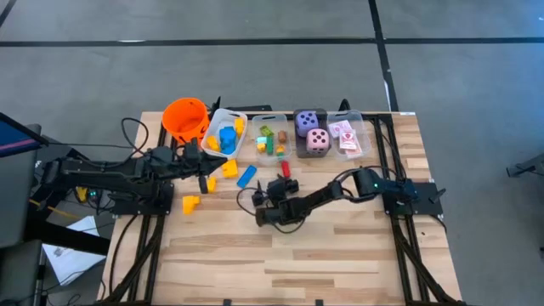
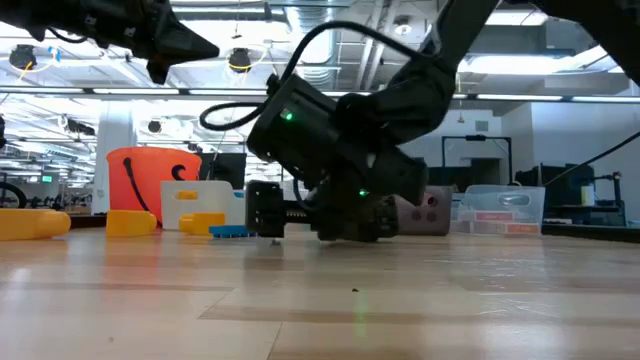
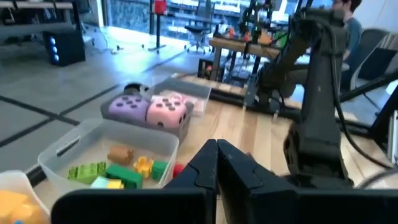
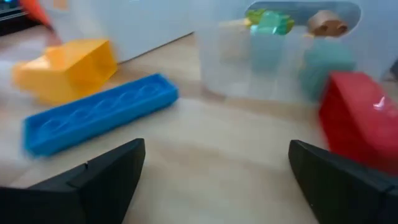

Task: Pick & Place Toys
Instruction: Put the small red game piece into the left transparent bin

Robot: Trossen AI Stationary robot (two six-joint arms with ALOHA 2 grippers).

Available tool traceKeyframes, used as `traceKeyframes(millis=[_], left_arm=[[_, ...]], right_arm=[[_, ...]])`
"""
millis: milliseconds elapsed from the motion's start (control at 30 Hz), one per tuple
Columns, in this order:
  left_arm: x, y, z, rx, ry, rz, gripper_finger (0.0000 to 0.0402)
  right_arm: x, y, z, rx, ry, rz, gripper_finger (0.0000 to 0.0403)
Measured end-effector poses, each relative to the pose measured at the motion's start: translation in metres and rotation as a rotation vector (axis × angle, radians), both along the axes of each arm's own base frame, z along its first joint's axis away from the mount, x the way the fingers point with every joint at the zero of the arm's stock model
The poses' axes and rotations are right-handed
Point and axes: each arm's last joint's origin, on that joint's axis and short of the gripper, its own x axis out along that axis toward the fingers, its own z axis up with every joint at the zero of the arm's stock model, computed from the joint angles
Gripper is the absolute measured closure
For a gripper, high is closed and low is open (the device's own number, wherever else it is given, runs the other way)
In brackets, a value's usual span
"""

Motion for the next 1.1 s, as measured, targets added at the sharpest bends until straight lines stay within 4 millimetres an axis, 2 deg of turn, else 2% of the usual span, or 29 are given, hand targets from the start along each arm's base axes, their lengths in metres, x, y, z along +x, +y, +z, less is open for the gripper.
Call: traceKeyframes(millis=[233,400,700,833,967,1100], left_arm=[[0.002,0.000,-0.002,-0.002,0.016,0.000,0.0401],[0.003,0.000,-0.002,-0.002,0.016,0.000,0.0401],[0.003,0.000,-0.003,-0.002,0.019,0.000,0.0401],[0.003,0.000,-0.003,-0.002,0.020,0.000,0.0401],[0.003,0.000,-0.005,-0.004,0.044,0.000,0.0401],[0.002,0.000,-0.009,-0.005,0.088,0.001,0.0401]], right_arm=[[0.001,-0.017,0.001,0.024,0.005,-0.040,0.0028],[0.000,-0.017,0.001,0.018,0.022,-0.035,0.0032],[-0.001,-0.001,0.000,-0.001,0.047,0.017,0.0053],[-0.003,0.010,0.006,0.020,0.053,0.054,0.0056],[-0.010,0.029,0.026,0.087,0.089,0.127,0.0056],[-0.025,0.038,0.044,0.128,0.124,0.108,0.0056]])
